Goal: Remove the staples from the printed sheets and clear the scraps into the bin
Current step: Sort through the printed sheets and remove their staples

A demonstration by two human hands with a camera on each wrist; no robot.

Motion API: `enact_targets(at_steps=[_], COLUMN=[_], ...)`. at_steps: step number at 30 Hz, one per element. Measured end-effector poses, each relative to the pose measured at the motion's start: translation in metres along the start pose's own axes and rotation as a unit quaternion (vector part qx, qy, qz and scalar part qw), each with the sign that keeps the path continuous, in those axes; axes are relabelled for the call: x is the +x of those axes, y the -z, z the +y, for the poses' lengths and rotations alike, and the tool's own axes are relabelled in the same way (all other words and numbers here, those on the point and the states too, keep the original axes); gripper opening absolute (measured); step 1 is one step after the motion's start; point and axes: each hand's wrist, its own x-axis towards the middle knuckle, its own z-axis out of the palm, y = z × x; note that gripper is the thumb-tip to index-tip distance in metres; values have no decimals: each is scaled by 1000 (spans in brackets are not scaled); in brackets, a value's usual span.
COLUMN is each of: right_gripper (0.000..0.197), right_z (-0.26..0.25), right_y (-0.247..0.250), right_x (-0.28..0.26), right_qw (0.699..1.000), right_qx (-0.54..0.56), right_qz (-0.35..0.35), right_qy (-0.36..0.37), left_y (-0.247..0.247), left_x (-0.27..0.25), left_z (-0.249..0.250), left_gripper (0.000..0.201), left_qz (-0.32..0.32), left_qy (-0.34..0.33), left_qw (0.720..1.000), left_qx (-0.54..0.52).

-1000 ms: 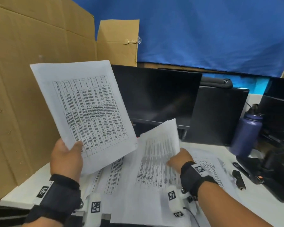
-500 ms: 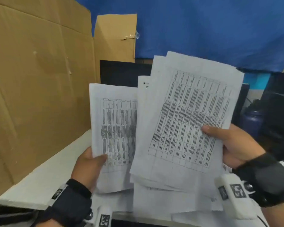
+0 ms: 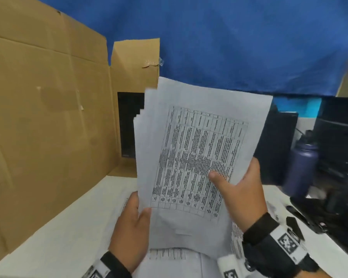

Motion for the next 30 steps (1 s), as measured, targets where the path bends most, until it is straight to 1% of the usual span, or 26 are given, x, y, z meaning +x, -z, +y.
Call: enact_targets(at_steps=[1, 3, 5, 7, 9, 11, 13, 15, 18, 19, 21, 23, 25, 26, 27, 28, 30], right_gripper=[57, 53, 50, 50, 49, 49, 46, 41, 35, 33, 29, 24, 16, 16, 18, 15, 6], right_z=[2, 7, 12, 14, 15, 17, 19, 21, 30, 34, 43, 55, 64, 68, 70, 70, 65], right_y=[-1, -2, -1, 0, 1, 1, 1, -1, -4, -5, -5, -1, 3, 5, 9, 15, 34], right_x=[-3, -8, -10, -10, -9, -8, -9, -10, -16, -19, -22, -24, -26, -27, -27, -27, -24], right_qw=[1000, 1000, 999, 999, 999, 999, 999, 999, 999, 998, 997, 994, 986, 983, 982, 983, 986], right_qx=[-1, 12, 27, 29, 26, 34, 42, 39, 22, 17, 14, 14, 4, -15, -31, -33, -19], right_qz=[-8, -20, -25, -27, -15, -6, -16, -25, -42, -49, -62, -76, -85, -85, -78, -61, -16], right_qy=[7, 18, 23, 25, 34, 36, 28, 14, -19, -26, -41, -81, -144, -164, -170, -168, -163], left_y=[-1, -5, -10, -13, -14, -17, -19, -18, -17, -16, -17, -17, -17, -18, -18, -17, -13], left_x=[0, -3, -4, -5, -4, -3, -6, -7, -6, -6, -5, -4, -3, -4, -3, -3, -1], left_z=[-3, -4, -9, -16, -20, -24, -25, -27, -34, -36, -41, -42, -38, -35, -30, -27, -22], left_gripper=[41, 48, 55, 58, 53, 42, 31, 31, 38, 38, 36, 34, 34, 35, 35, 34, 37], left_qz=[-3, -30, -58, -47, -27, -13, -11, -19, -57, -65, -77, -72, -63, -65, -76, -101, -196], left_qy=[16, 51, 59, 57, 79, 100, 108, 118, 134, 133, 106, 84, 74, 73, 70, 63, 55], left_qw=[1000, 998, 996, 995, 992, 988, 987, 985, 984, 984, 989, 992, 992, 991, 990, 988, 975], left_qx=[-7, -25, -39, -62, -95, -119, -122, -122, -103, -96, -64, -52, -81, -93, -100, -101, -85])
